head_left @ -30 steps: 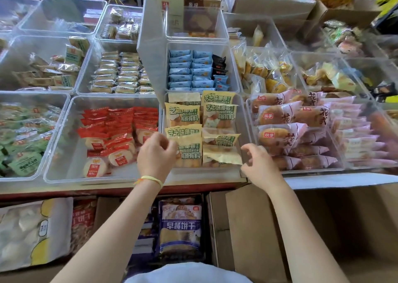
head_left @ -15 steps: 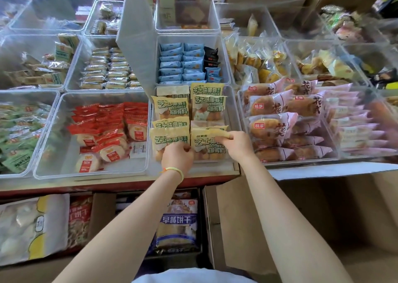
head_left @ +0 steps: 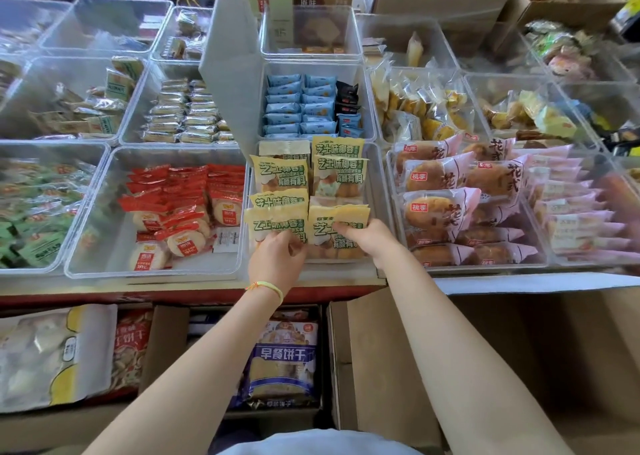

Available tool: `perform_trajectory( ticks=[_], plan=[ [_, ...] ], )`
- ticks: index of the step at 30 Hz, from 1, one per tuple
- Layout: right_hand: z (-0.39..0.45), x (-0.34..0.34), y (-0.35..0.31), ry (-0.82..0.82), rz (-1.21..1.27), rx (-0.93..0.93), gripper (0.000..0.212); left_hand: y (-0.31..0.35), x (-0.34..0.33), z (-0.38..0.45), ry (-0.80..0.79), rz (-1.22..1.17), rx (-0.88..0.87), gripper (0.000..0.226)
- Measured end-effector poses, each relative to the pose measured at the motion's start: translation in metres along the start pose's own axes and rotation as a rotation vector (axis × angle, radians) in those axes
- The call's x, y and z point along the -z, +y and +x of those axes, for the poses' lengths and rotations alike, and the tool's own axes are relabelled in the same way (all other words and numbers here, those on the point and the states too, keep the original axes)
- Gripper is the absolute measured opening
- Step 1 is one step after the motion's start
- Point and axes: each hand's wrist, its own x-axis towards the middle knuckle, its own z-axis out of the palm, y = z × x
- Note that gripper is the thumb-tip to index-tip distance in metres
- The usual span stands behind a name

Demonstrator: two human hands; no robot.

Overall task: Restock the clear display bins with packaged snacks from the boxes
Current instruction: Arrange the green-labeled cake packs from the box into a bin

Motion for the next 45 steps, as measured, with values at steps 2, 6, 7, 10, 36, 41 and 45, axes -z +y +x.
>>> perform_trajectory(
  ticks=[2,6,7,10,36,41,45],
  plan=[
    [-0.001,-0.006,-0.004,-0.034,0.041,0.008,0.114,-0.001,0.003,-0.001,-0.014,-0.006,-0.005,0.016],
    [-0.015,-0.003,-0.013,-0.081,0.047,0.031,0.088,-0.003,0.008,-0.001,0.104,-0.006,-0.131,0.013],
    [-0.02,0.0,-0.015,-0.077,0.044,0.012,0.104,-0.003,0.009,-0.001,0.188,0.027,-0.216,0.013],
    [-0.01,0.006,-0.021,0.01,0.163,0.004,0.133,0.007,0.014,0.013,0.358,0.152,-0.433,0.04],
    [0.078,0.0,-0.052,-0.079,0.179,0.055,0.097,0.025,0.002,0.083,-0.077,0.518,-0.503,0.097],
    [0.072,0.005,-0.068,-0.025,0.162,0.041,0.069,0.027,0.002,0.084,-0.091,0.504,-0.492,0.097],
    [0.116,0.018,-0.055,-0.064,0.275,0.024,0.113,0.028,0.002,0.085,-0.095,0.487,-0.503,0.096]
  ],
)
